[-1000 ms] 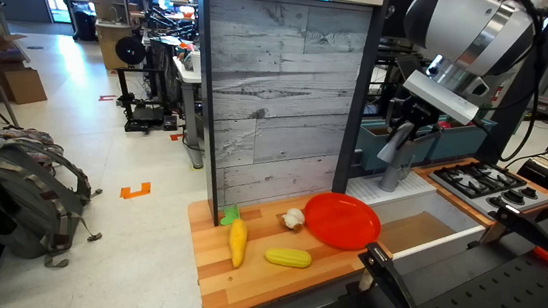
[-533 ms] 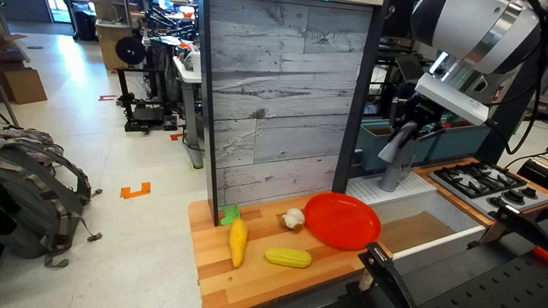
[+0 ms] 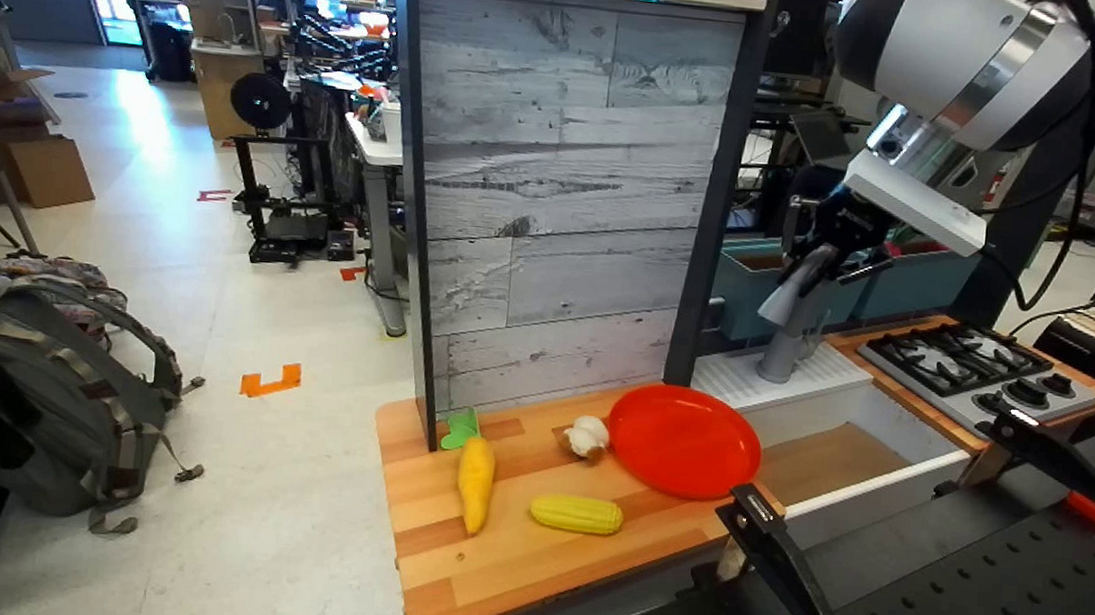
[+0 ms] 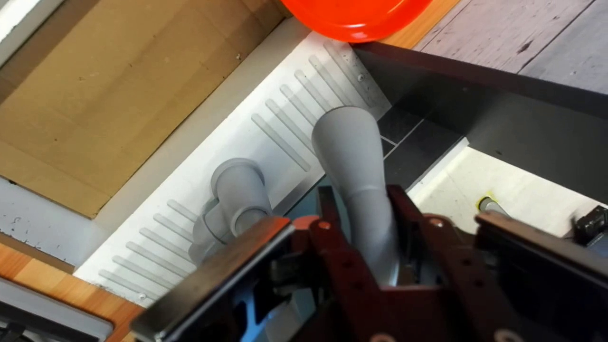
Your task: Move the carrot plushie away from you, then turn the tap nozzle to the right, finally, put the doll on the orange plate
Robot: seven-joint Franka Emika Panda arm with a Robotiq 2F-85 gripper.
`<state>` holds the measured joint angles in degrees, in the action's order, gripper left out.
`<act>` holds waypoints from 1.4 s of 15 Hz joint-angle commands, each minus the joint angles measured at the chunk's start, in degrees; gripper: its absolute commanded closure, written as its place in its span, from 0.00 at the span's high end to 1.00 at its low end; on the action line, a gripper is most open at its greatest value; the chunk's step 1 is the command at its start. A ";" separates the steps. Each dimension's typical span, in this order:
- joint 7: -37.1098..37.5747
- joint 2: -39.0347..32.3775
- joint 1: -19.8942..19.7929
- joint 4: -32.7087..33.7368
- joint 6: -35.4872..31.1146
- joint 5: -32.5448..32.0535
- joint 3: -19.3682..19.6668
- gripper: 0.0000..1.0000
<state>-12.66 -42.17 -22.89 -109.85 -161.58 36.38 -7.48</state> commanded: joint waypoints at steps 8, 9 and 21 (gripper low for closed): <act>-2.39 2.40 -6.40 -4.11 -1.28 2.06 -0.59 0.71; -2.25 2.60 -6.40 -4.25 -1.26 2.46 -0.85 0.78; -1.41 3.74 -7.33 -4.11 -0.08 14.20 -3.83 1.00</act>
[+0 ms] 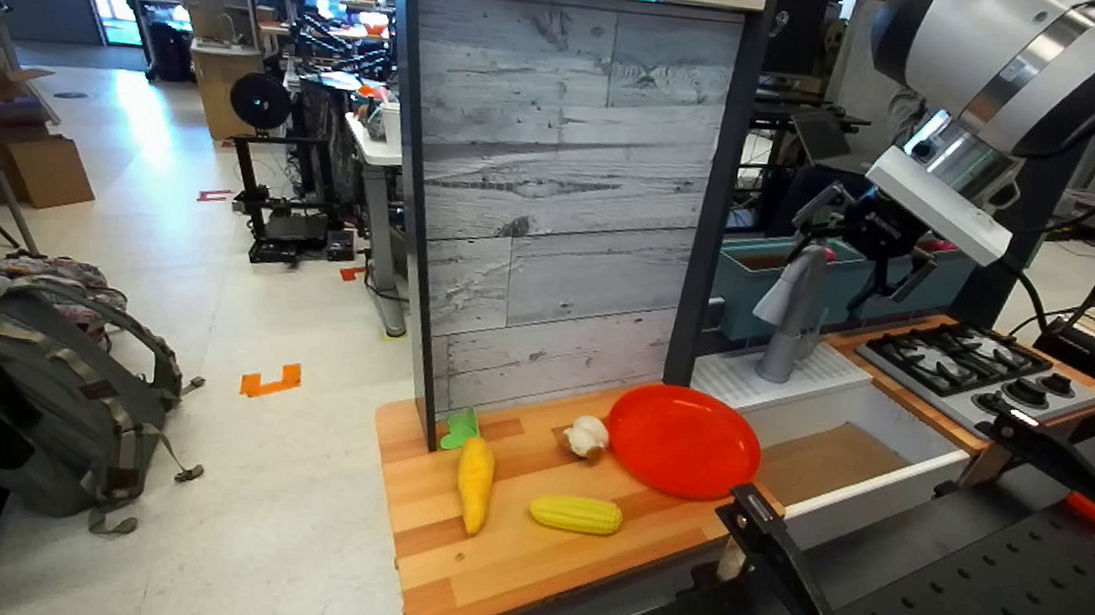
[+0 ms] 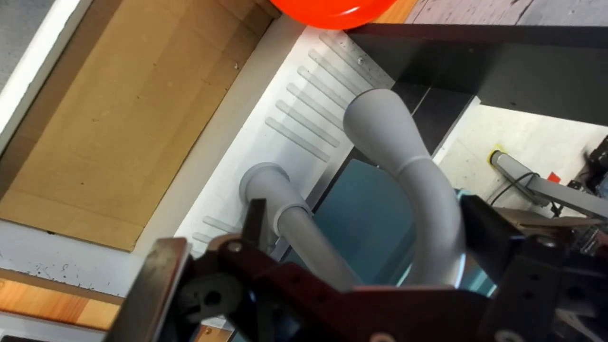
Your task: Move the carrot plushie away from you, then turn the tap nozzle to the right, finally, put the doll on the orange plate
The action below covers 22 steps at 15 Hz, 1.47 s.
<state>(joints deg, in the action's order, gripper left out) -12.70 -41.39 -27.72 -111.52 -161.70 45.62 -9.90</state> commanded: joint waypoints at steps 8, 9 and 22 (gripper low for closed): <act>-1.39 6.70 -8.08 -4.17 1.35 19.46 -8.20 1.00; -1.00 7.03 -8.60 -4.30 2.11 21.12 -8.93 1.00; 11.26 5.45 -2.26 -4.73 0.53 16.24 -6.21 1.00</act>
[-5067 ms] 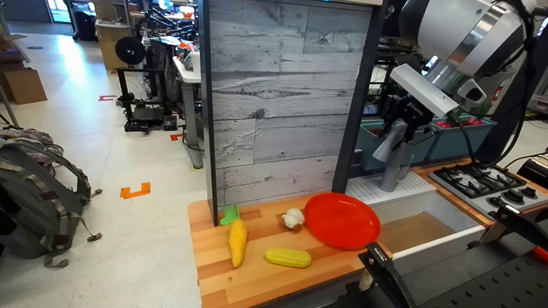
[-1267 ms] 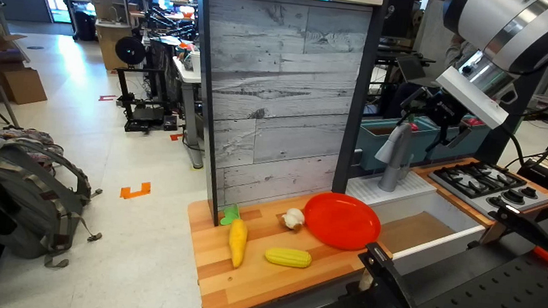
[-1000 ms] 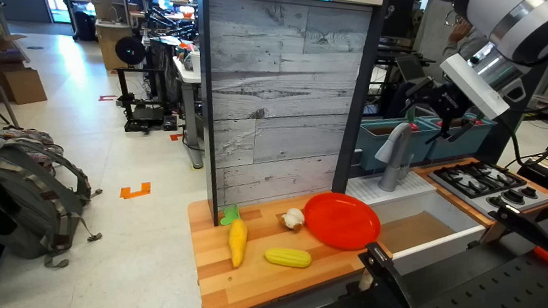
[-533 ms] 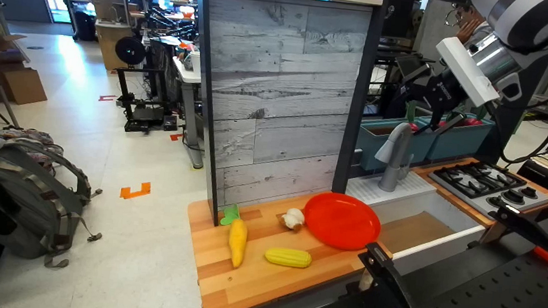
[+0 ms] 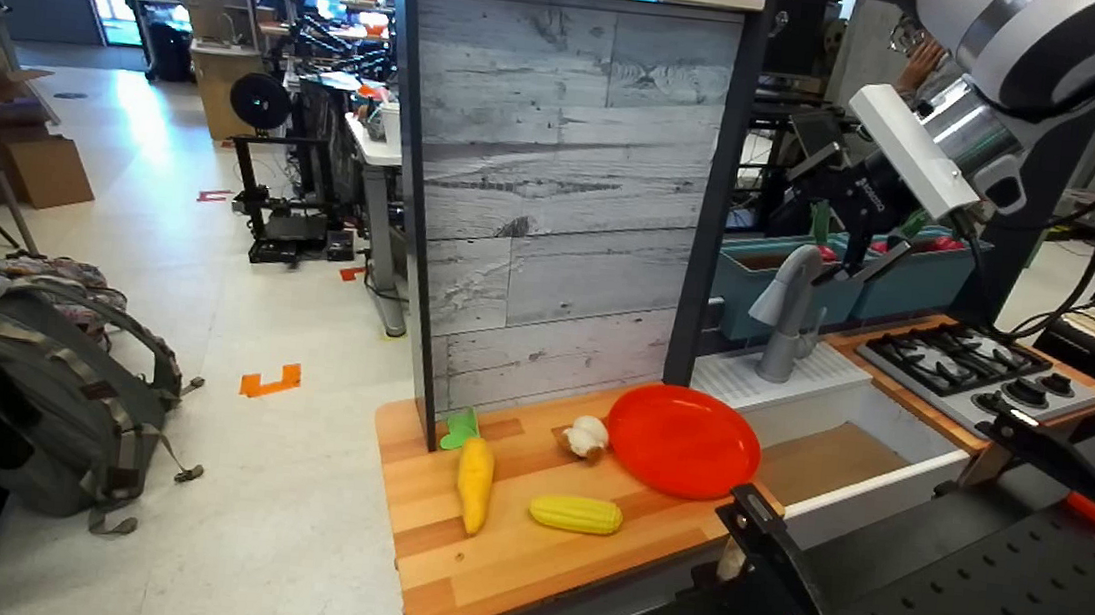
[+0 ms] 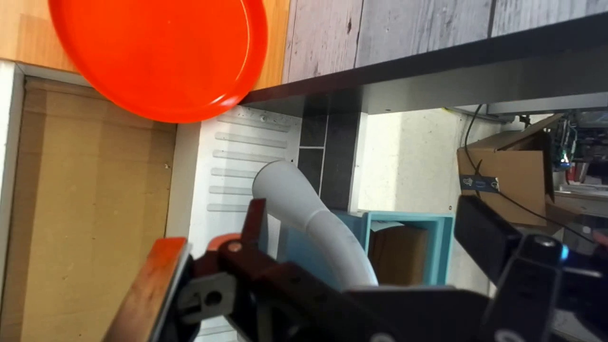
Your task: Move the carrot plushie away from you, then turn the tap nozzle to the right, finally, put the doll on the orange plate
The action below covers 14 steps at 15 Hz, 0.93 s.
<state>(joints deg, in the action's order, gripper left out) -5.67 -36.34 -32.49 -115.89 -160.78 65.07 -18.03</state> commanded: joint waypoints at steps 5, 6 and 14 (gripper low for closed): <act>9.64 0.36 5.89 0.21 -2.04 -8.08 4.77 1.00; 10.59 0.25 6.54 0.43 -2.07 -8.93 5.48 1.00; 14.38 -1.36 14.47 3.98 -0.66 -11.52 13.79 1.00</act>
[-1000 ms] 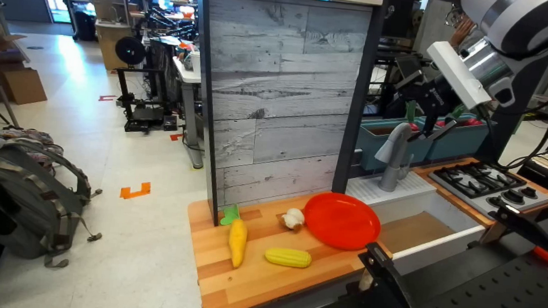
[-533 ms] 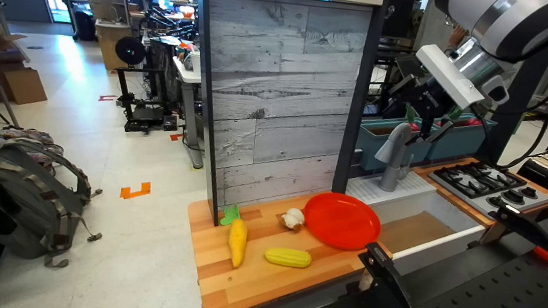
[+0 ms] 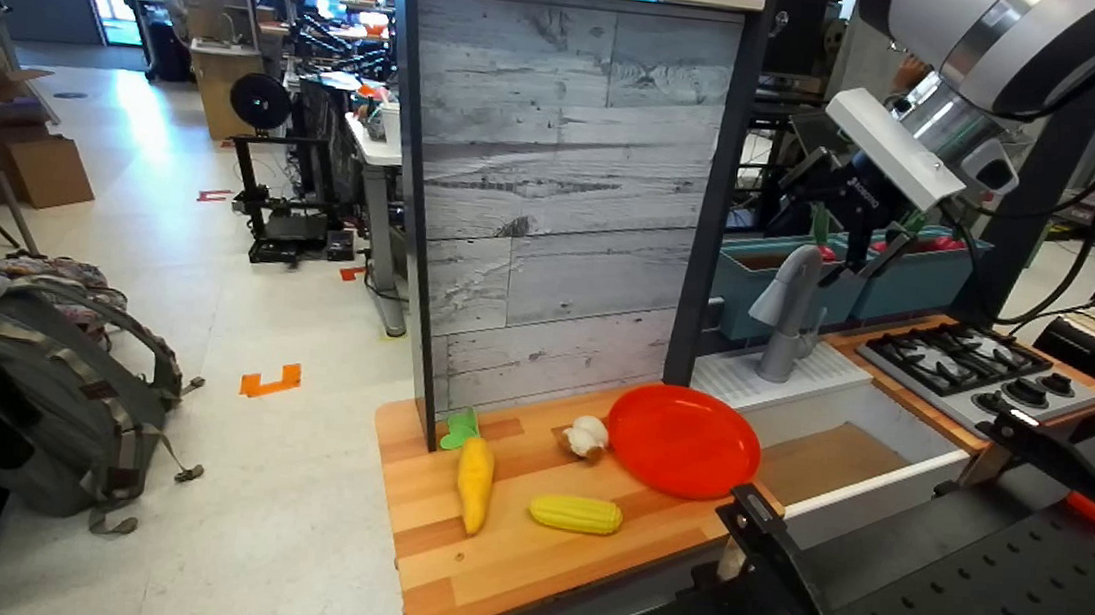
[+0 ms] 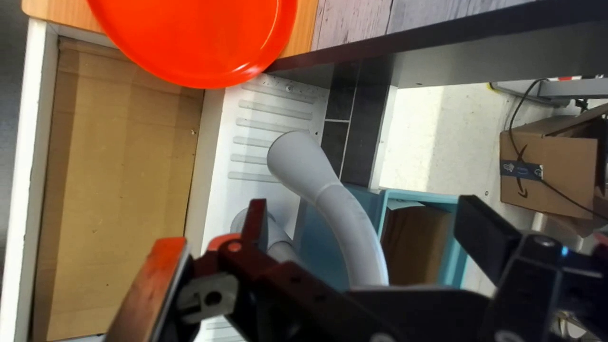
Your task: Move the carrot plushie away from you, then turn the tap nozzle to the right, finally, put the doll on the orange plate
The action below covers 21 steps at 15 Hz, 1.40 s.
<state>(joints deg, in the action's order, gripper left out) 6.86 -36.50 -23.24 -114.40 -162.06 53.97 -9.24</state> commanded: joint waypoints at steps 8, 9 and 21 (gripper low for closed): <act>6.17 -4.48 13.08 5.08 1.47 -4.26 11.59 1.00; 6.48 -4.91 13.33 5.30 1.60 -4.70 11.80 0.75; 4.02 -4.49 12.52 3.57 -1.08 -4.97 11.21 0.08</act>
<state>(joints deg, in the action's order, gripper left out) 11.21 -41.85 -10.70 -109.77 -161.84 49.66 1.80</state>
